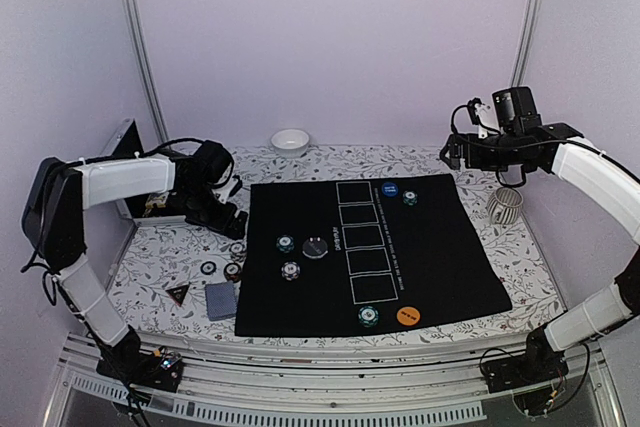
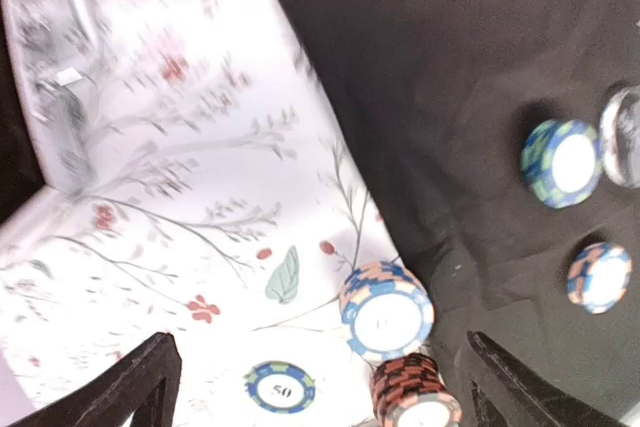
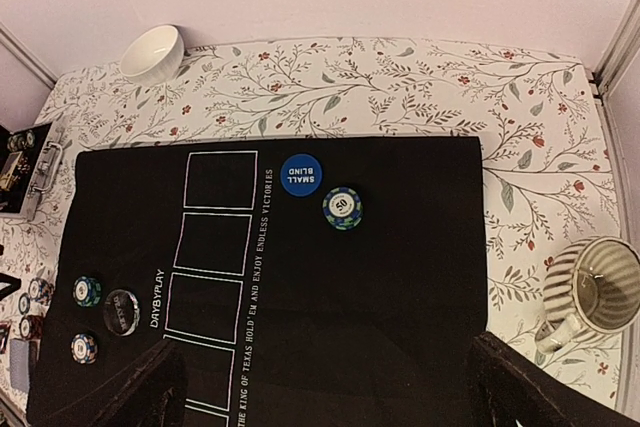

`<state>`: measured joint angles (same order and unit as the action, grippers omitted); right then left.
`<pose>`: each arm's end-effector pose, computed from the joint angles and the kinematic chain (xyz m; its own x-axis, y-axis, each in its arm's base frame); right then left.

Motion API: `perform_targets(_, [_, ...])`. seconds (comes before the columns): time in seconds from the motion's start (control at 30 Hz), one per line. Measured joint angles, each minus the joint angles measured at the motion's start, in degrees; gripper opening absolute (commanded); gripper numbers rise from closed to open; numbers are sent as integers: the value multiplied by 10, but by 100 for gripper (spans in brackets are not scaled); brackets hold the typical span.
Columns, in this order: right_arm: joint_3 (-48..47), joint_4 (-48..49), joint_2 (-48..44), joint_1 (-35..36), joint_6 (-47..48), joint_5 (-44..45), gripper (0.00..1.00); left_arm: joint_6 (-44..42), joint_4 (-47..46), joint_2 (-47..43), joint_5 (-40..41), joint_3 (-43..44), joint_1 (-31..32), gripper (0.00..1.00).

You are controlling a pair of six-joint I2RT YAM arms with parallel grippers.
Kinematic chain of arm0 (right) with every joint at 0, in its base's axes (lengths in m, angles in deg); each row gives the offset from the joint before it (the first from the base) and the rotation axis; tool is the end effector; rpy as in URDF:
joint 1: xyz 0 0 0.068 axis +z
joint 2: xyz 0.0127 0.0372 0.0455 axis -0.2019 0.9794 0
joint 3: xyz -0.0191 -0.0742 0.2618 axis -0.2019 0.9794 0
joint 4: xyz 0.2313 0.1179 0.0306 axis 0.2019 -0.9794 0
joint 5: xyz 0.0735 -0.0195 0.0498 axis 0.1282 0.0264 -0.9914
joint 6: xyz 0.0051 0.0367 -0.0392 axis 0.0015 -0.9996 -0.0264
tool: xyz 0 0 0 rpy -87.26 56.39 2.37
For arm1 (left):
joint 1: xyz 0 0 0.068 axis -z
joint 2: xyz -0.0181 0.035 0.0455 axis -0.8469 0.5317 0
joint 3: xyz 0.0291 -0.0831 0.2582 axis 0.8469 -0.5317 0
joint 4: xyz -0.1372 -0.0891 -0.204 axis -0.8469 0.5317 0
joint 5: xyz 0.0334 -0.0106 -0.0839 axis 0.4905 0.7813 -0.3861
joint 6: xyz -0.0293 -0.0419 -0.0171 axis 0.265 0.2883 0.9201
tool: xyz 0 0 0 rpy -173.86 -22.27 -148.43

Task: Distribute texas hold em gaming equipment
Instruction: Place the pile of poker chips at the dealer area, then pick up the pile of poker chips from the pile of poker chips.

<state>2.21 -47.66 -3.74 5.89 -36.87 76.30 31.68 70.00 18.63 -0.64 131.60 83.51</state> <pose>0.2898 0.0928 0.3414 -0.6453 -0.0101 -0.7639 -0.2120 0.9630 0.1663 0.3022 -0.1426 0.2159 -0.8920 0.2854 -0.3506 0.3007 0.9537 0.0112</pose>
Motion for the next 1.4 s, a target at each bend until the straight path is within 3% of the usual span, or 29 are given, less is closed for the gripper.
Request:
perform_targets(0.23, [0, 0, 0, 0, 0, 0, 99, 13, -33, 20, -29, -34, -2, 97])
perform_targets(0.63, [0, 0, 20, 0, 0, 0, 99, 24, -54, 82, -40, -38, -1, 62])
perform_targets(1.0, [0, 1, 26, 0, 0, 0, 99, 21, -57, 85, -50, -39, -1, 63])
perform_targets(1.07, [0, 1, 28, 0, 0, 0, 99, 20, -57, 85, -54, -39, -1, 53])
perform_targets(1.17, [0, 1, 31, 0, 0, 0, 99, 18, -56, 85, -60, -39, -1, 23])
perform_targets(1.27, [0, 1, 32, 0, 0, 0, 99, 16, -61, 84, -61, -38, -1, 0])
perform_targets(1.4, [0, 1, 37, 0, 0, -1, 99, 14, -61, 82, -63, -38, -1, 0])
